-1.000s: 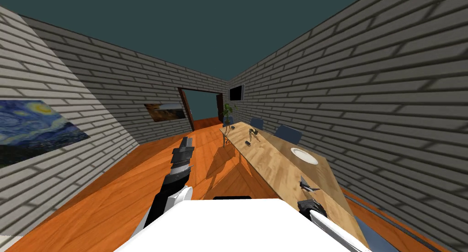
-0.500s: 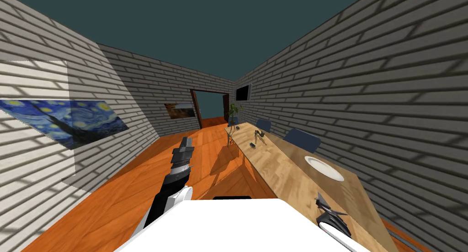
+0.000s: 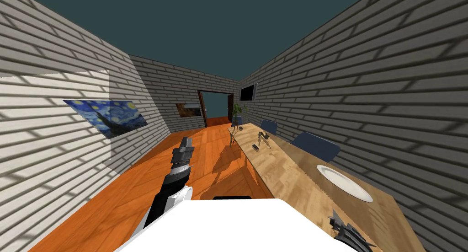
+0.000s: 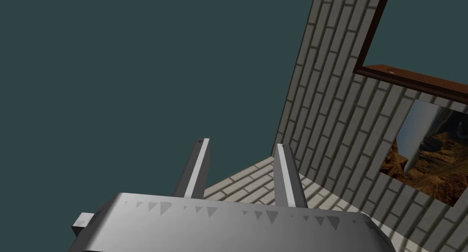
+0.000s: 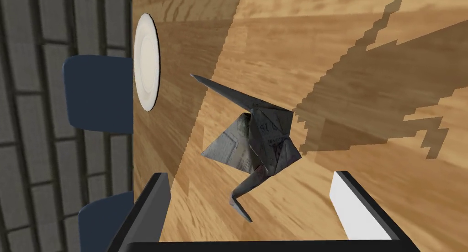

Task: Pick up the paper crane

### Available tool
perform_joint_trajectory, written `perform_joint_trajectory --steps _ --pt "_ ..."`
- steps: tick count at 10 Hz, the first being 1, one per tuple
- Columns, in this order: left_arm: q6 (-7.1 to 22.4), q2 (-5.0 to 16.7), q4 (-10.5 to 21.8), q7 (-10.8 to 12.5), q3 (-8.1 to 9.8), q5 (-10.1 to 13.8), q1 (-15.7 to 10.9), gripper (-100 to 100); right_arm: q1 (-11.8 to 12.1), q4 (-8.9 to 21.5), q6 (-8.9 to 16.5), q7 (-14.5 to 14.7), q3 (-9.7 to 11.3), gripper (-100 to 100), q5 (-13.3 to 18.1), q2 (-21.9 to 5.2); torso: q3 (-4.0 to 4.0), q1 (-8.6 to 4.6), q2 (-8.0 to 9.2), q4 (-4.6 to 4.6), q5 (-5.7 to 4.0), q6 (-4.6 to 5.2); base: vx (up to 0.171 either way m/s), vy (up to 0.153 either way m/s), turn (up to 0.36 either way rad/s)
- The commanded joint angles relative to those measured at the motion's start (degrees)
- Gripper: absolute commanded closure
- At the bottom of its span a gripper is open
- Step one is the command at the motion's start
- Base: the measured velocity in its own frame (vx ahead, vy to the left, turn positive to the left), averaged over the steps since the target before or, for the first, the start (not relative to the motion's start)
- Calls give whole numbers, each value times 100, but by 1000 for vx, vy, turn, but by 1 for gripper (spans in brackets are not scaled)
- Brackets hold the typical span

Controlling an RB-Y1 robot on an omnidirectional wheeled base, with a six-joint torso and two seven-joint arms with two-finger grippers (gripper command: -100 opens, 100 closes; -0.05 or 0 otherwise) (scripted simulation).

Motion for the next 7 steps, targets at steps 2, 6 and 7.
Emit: perform_joint_trajectory --steps 2,6,7 --pt "0 0 0 0 0 0 0 0 -5 65 -4 53 121 -100 -33 -10 0 -9 -1 0 -1 0 10 -68 102" --pt "0 0 0 0 0 0 -1 0 -111 427 -74 87 58 -100 -157 217 10 4 19 4 1 1 -32 -42 115" --pt "0 0 0 0 0 0 -1 0 -90 363 -60 78 75 -100 -128 177 11 0 20 4 0 1 -19 -32 36"
